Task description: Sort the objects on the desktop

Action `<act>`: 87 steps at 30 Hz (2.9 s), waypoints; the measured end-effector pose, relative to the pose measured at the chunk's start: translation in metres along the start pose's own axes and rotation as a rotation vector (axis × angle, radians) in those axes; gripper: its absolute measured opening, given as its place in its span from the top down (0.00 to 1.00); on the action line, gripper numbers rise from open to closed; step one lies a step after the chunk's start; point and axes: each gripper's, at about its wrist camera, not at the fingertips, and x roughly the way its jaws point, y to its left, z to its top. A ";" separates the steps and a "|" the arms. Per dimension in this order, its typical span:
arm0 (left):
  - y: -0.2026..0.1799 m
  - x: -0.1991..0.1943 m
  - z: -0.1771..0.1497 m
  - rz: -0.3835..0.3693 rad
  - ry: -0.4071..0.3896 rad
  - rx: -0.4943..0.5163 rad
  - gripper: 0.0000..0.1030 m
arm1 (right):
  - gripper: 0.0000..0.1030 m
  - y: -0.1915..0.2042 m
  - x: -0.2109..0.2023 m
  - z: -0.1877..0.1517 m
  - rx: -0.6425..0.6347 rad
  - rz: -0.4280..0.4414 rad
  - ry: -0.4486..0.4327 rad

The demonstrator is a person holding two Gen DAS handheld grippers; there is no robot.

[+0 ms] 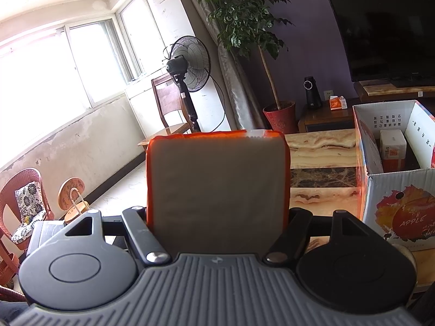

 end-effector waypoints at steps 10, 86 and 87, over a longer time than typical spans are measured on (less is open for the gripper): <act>0.000 0.000 0.001 0.000 0.000 0.000 0.53 | 0.28 0.000 0.001 0.001 0.001 0.000 0.000; 0.003 0.002 0.001 -0.002 0.002 0.002 0.53 | 0.28 -0.007 0.005 0.007 0.011 0.007 0.002; 0.003 0.002 0.001 -0.002 0.002 0.002 0.53 | 0.28 -0.007 0.005 0.007 0.011 0.007 0.003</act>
